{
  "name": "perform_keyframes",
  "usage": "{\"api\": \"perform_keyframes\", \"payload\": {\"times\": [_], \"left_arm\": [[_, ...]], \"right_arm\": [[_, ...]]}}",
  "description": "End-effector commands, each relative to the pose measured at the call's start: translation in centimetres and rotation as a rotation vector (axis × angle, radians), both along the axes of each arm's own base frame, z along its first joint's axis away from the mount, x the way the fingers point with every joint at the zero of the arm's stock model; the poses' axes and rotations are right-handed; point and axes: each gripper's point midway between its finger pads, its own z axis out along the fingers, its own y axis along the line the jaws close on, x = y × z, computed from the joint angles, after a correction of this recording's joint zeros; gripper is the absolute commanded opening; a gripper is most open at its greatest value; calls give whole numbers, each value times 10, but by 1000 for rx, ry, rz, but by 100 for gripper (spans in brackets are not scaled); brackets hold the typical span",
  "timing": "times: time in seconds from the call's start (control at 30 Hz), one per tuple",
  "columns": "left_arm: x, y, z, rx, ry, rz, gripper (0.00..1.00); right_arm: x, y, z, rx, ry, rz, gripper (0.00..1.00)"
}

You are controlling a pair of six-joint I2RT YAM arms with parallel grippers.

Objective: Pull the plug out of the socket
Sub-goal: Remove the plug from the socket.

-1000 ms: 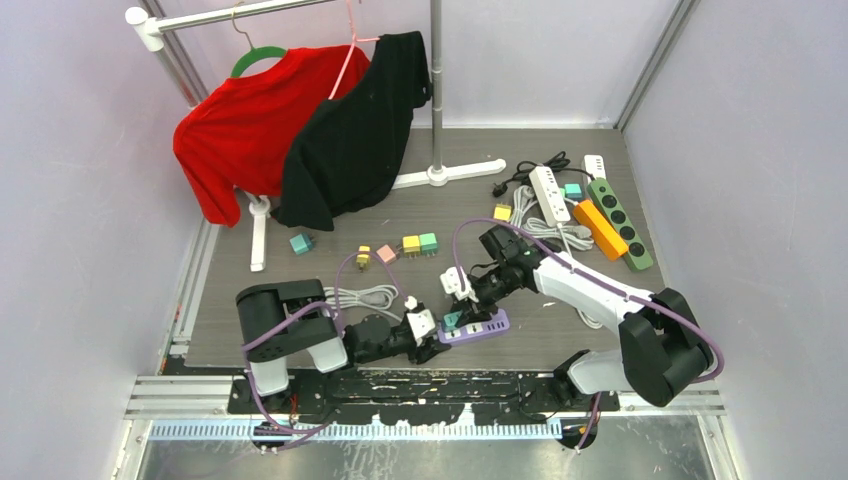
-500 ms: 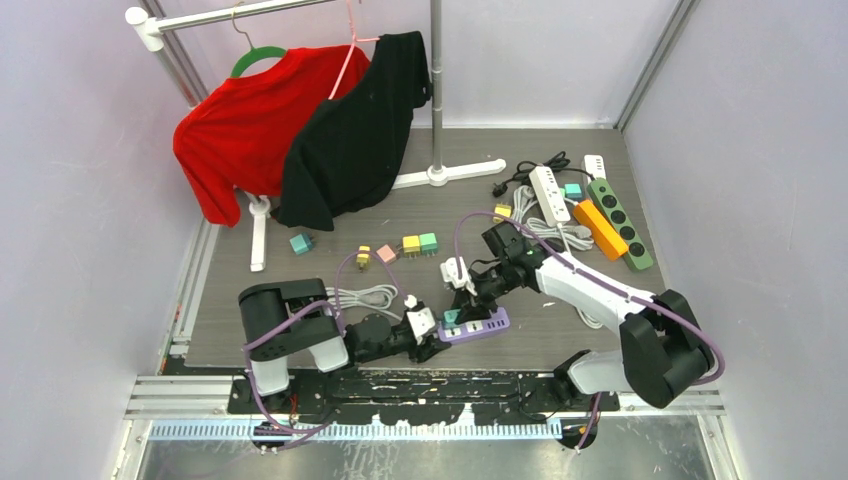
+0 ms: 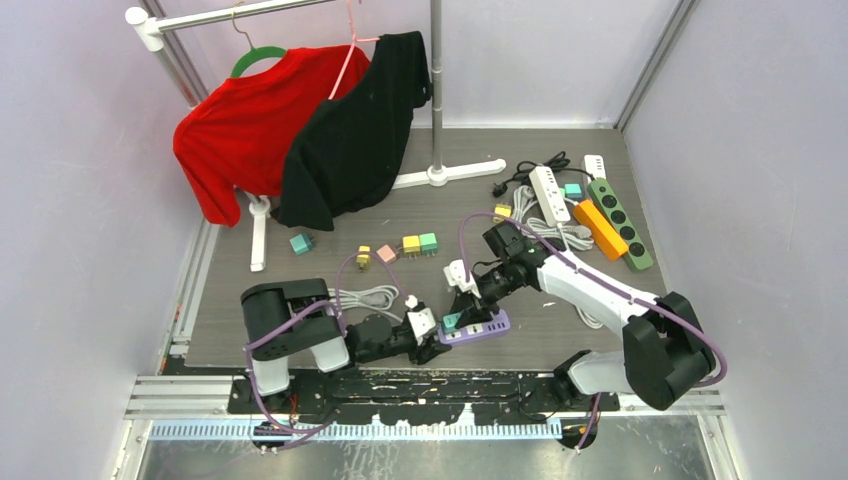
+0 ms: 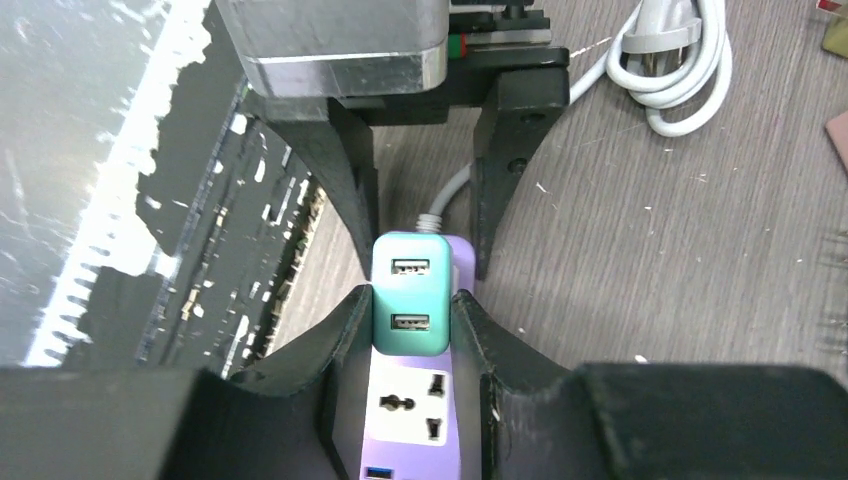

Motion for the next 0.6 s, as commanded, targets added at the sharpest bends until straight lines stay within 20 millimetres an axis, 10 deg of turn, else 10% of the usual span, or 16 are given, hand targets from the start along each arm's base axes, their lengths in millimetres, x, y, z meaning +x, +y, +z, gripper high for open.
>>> {"api": "perform_keyframes", "payload": {"times": [0.0,0.23,0.57], "left_arm": [[16,3,12,-40,-16,81,3],[18,4,31,-98,52,129,72],[-1,15,61,-39,270,151,92]], "right_arm": [[6,0,38,72,100,-71,1],[16,-14,55,82,179,-169,1],[46,-10,69,44,418,-390,1]]}}
